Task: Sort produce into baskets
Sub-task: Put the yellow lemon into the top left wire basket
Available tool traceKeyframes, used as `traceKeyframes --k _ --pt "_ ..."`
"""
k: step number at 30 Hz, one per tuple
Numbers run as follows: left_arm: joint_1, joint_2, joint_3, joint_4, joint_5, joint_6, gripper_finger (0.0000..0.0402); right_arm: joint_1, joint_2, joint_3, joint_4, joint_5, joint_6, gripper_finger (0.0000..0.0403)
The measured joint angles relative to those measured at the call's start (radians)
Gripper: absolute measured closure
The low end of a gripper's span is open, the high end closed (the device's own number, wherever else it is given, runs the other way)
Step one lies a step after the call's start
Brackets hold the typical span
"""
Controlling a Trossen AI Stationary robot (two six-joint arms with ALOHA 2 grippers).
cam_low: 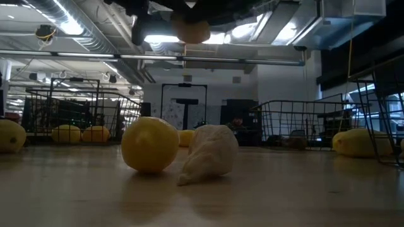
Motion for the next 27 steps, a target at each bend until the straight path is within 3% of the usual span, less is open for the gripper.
traceKeyframes --k 11,19,27 --pt "0.031 -0.167 0.0 -0.213 -0.058 -0.003 0.0177 0.065 -0.034 -0.001 -0.119 0.006 0.07 0.0084" --pt "0.068 -0.285 0.0 -0.382 -0.143 -0.026 0.0176 0.063 -0.025 -0.001 -0.162 -0.049 0.148 0.0084" --pt "0.136 -0.328 0.0 -0.549 -0.239 -0.057 0.0176 0.055 -0.005 -0.002 -0.181 -0.075 0.163 0.0084"
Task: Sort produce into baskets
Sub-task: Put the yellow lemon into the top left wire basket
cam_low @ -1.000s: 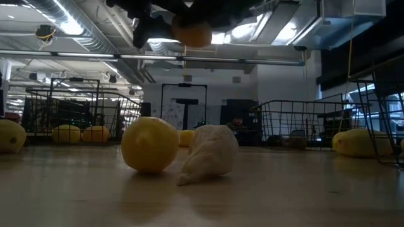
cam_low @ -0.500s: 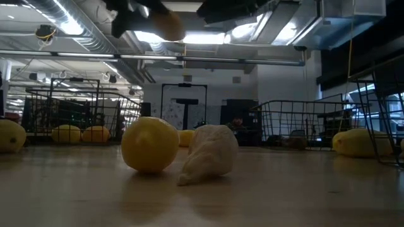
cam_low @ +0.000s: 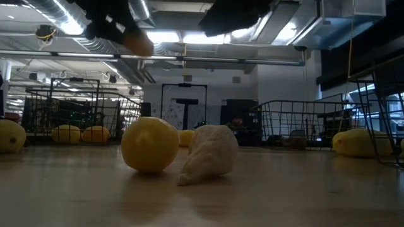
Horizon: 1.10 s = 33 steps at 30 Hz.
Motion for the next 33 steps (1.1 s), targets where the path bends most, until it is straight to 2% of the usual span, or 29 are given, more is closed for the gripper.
traceKeyframes --k 11,20,33 --pt "0.124 0.003 0.0 -0.172 -0.033 -0.028 0.0176 -0.056 0.063 0.001 -0.054 -0.055 0.107 0.0084" --pt "0.201 0.005 0.0 -0.198 -0.034 0.021 0.0176 -0.114 0.13 0.0 -0.137 -0.136 0.174 0.0084" --pt "0.335 0.005 0.0 -0.276 -0.045 0.051 0.0176 -0.172 0.239 0.001 -0.158 -0.208 0.229 0.0084"
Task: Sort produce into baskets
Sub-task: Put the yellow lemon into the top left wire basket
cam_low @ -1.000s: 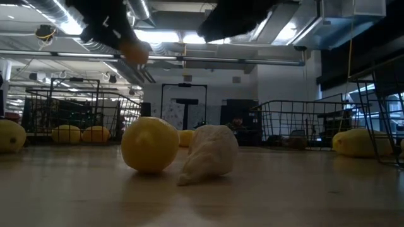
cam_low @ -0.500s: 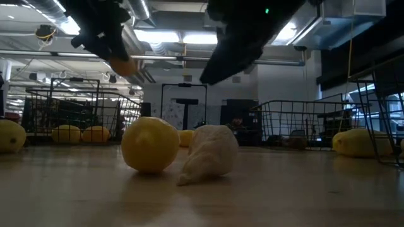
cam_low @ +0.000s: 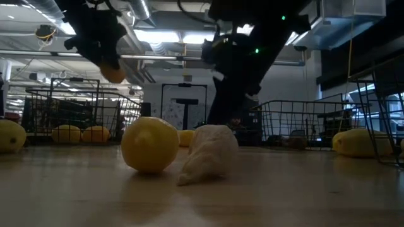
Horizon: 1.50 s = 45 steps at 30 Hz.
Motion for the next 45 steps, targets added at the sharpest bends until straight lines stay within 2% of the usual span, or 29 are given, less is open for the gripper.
traceKeyframes --k 5,18,27,45 --pt "0.056 0.015 0.0 -0.054 0.014 -0.006 0.0176 0.0 0.036 0.0 -0.003 0.004 0.0 0.0084" --pt "0.178 0.154 0.0 -0.077 0.175 0.016 0.0176 0.002 0.041 0.0 0.001 0.009 -0.001 0.0084" --pt "0.26 0.23 0.0 -0.095 0.211 0.059 0.0176 0.002 0.041 0.0 0.011 0.003 -0.001 0.0084" --pt "0.29 0.261 0.0 -0.094 0.244 0.106 0.0176 0.002 0.04 0.0 0.02 0.002 -0.002 0.0084"
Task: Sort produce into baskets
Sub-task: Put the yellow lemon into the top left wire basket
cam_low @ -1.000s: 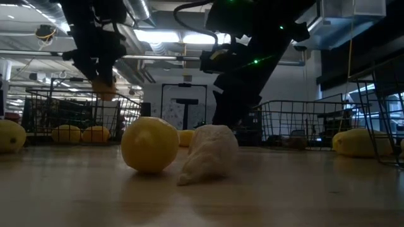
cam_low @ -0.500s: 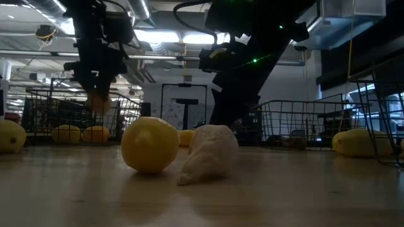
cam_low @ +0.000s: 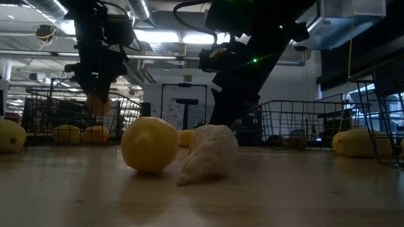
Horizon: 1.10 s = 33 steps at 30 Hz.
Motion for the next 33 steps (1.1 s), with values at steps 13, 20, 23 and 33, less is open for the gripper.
traceKeyframes --k 13,20,23,33 --pt "0.0 0.0 0.0 0.0 0.028 0.009 0.0176 0.0 0.0 0.0 0.0 -0.002 0.0 0.0084" --pt "0.0 0.0 0.0 0.0 0.028 0.017 0.0176 0.0 0.0 0.0 0.0 -0.002 0.0 0.0084" --pt "0.0 0.0 0.0 0.0 0.028 0.029 0.0176 0.0 0.0 0.0 0.0 -0.002 0.0 0.0084" --pt "0.0 0.0 0.0 0.007 0.018 0.029 0.0153 0.0 0.0 0.0 0.0 -0.002 0.0 0.0084"
